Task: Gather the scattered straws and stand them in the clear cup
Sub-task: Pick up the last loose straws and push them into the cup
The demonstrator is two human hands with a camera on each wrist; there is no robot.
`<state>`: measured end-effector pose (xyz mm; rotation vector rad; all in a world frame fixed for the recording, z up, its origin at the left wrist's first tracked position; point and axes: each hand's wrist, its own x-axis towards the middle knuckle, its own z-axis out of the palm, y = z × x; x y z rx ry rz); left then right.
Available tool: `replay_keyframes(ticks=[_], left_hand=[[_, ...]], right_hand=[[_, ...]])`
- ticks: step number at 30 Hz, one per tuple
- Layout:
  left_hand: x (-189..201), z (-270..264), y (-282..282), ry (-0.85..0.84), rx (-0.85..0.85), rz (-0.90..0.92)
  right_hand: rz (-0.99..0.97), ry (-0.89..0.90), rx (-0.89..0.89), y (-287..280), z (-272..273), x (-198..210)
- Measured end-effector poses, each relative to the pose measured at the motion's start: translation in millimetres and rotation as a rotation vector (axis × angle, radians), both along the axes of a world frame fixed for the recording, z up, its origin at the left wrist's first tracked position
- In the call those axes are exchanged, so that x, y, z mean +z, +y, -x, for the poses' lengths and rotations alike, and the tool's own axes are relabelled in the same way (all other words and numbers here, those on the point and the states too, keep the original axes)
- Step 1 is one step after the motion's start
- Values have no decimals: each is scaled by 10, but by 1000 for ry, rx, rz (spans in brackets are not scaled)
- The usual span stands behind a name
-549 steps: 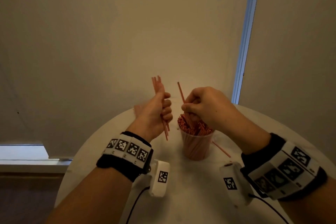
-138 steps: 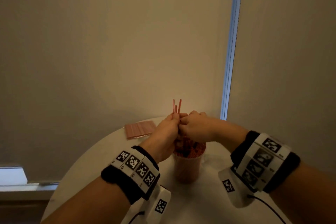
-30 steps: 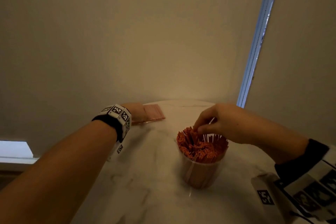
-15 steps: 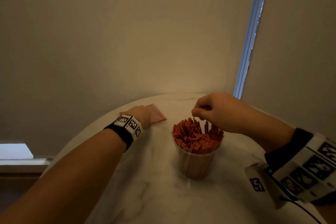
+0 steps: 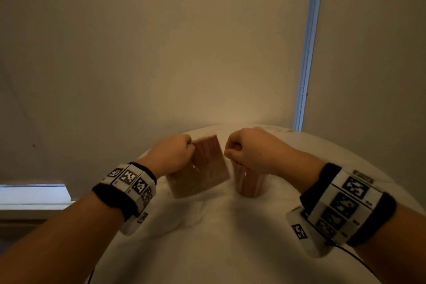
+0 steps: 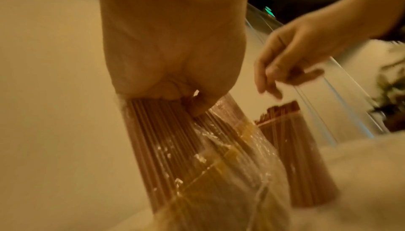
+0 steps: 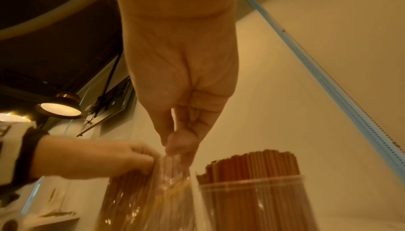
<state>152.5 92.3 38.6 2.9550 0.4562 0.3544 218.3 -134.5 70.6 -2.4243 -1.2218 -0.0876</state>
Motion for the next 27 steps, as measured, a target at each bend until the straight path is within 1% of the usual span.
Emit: replay_keyframes(ticks=[2,5,8,11,13,14,15,17,18,20,22,24,27], left_hand=[[-1,128,-53,-9,-3,132],[-50,318,-151,-5,-11,326],[-82,456,-193,29,-81,347],[-95,555,-189,54,-129,436],[-123,576,-191,106,-122,491],[-155,574,-192,163,-100,472],[-197,564,-187,249,-76,385],[-297,531,-180,415,-44,138],[-343,514,-188,440,-60,70],[-418,470,-217,439,-151,47],[-483,407,-245,457,-219,29],[-529,352,-243,486,-220,27],[-558,298,-223,507,-202,47]], right_hand=[[85,27,-9,53,131,-108],[190,60,24,109,301,-269],[208,85,75,132,438,-385],[248,78,35,158,516,-478],[309,80,26,169,535,-528],[355,75,32,169,537,-550],[411,65,37,170,536,-572],[532,41,45,172,533,-622],[582,36,42,182,529,-644],[627,29,26,216,516,-674],[651,-15,18,267,500,-677],[681,-64,13,314,491,-689],[686,-85,4,366,486,-753]])
